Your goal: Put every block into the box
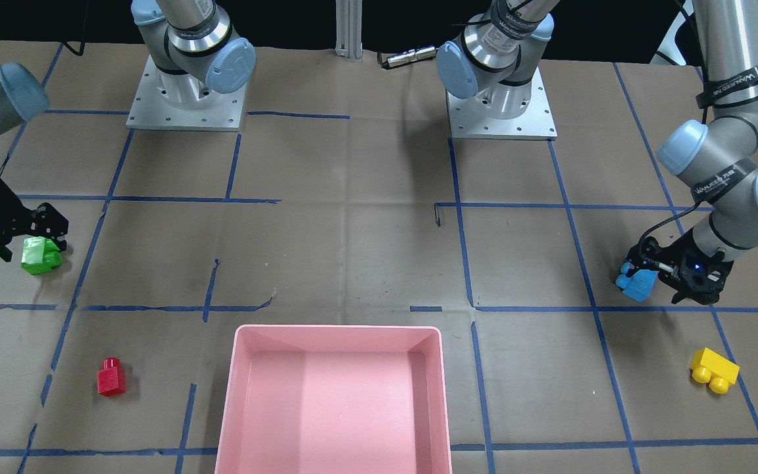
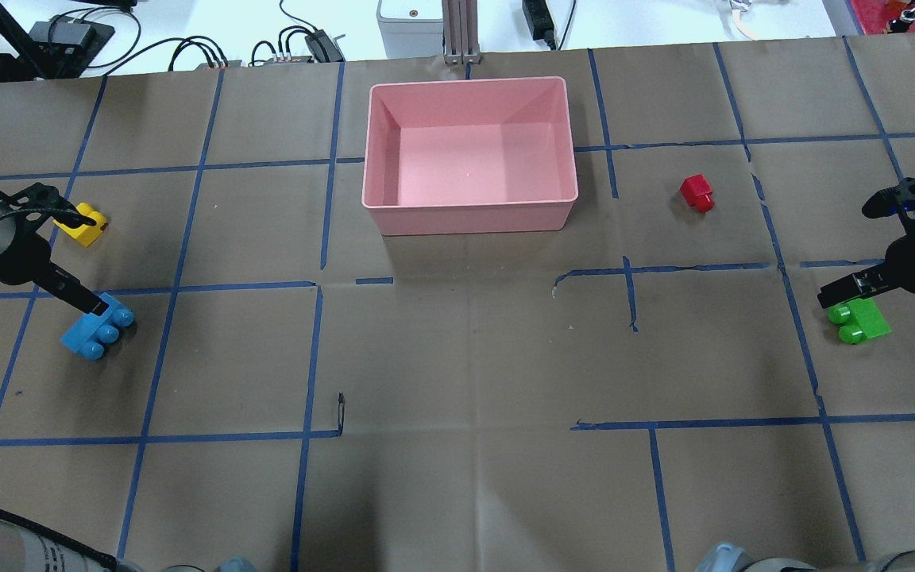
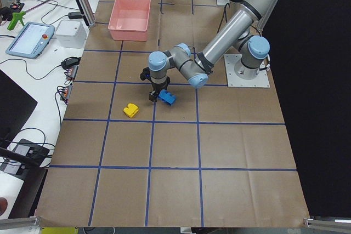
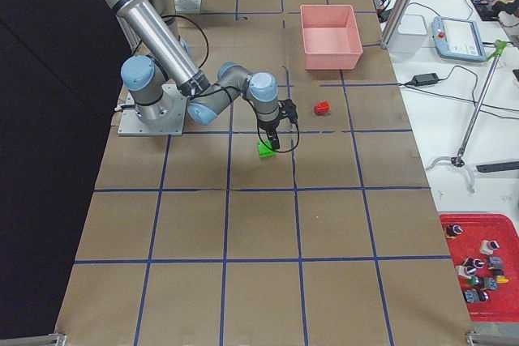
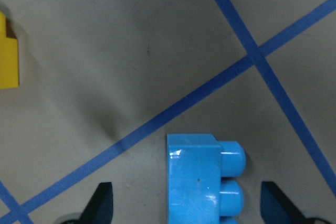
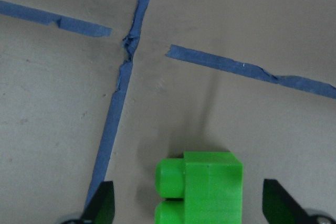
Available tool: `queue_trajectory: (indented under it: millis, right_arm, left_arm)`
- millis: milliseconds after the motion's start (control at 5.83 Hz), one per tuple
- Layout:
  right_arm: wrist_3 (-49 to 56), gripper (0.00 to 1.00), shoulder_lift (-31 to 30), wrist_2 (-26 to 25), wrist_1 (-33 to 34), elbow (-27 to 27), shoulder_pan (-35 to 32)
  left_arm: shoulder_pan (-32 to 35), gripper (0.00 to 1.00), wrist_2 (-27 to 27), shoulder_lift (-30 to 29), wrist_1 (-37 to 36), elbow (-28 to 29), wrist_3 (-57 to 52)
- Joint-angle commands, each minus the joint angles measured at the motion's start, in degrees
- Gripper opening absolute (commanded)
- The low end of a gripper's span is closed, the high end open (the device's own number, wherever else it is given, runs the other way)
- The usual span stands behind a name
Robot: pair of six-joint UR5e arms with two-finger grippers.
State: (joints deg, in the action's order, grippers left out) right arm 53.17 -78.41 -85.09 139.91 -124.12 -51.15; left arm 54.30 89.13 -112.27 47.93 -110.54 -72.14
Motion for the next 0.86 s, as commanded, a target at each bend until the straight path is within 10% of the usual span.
queue_trajectory:
  millis: [0, 687]
  right_arm:
    - [0.3, 0.99, 0.5, -2.0, 0.3, -1.3, 0.8]
    - [0.3, 0.91, 2.1, -2.0, 1.2, -2.6, 1.8]
  left_arm:
    - [-0.1, 0.98, -0.1, -0.8, -1.2, -1.4, -1.8]
    - [-0.8, 0.97, 0.0, 0.1, -1.2, -3.7, -3.3]
